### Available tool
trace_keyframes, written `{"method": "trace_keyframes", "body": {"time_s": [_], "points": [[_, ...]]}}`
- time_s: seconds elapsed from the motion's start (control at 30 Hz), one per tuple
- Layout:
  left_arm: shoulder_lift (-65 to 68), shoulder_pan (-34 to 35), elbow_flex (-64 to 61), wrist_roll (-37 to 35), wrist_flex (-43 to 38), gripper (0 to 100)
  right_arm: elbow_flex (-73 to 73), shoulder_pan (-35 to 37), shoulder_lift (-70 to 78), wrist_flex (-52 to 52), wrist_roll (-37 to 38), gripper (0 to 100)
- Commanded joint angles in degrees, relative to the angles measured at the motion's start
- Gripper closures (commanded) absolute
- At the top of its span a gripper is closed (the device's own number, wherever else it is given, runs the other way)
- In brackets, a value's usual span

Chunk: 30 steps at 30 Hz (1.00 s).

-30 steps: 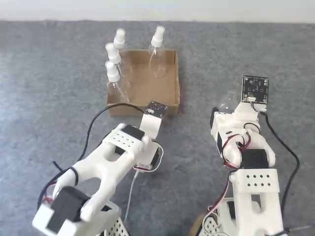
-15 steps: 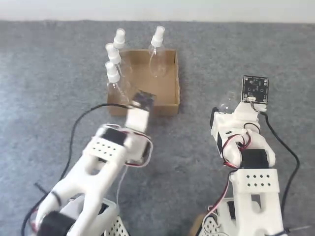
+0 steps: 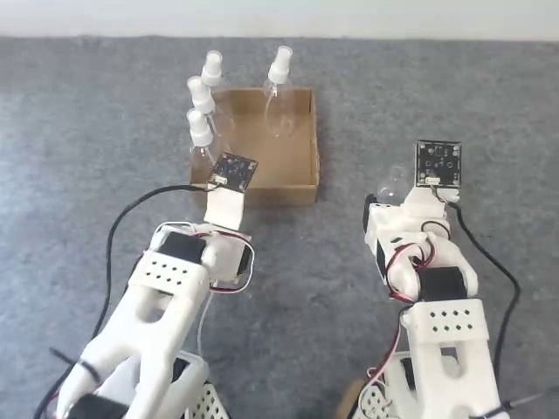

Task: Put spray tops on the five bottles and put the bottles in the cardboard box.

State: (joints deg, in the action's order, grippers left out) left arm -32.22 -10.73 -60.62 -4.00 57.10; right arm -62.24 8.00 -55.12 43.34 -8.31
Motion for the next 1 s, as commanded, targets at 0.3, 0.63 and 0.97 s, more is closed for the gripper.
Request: {"method": "trace_keyframes", "body": {"time_s": [0.3,0.63,0.97], "points": [[18.46,0.53,7.34,0.53,-0.79,85,0.7,0.4,-1.54,-1.27,-0.26,91.9],[18.99,0.53,10.51,0.26,0.44,85,0.7,0.4,-1.63,-1.27,-0.26,91.8],[19.25,-0.09,11.65,0.53,0.62,85,0.7,0.31,-1.71,-1.27,-0.26,91.8]]}}
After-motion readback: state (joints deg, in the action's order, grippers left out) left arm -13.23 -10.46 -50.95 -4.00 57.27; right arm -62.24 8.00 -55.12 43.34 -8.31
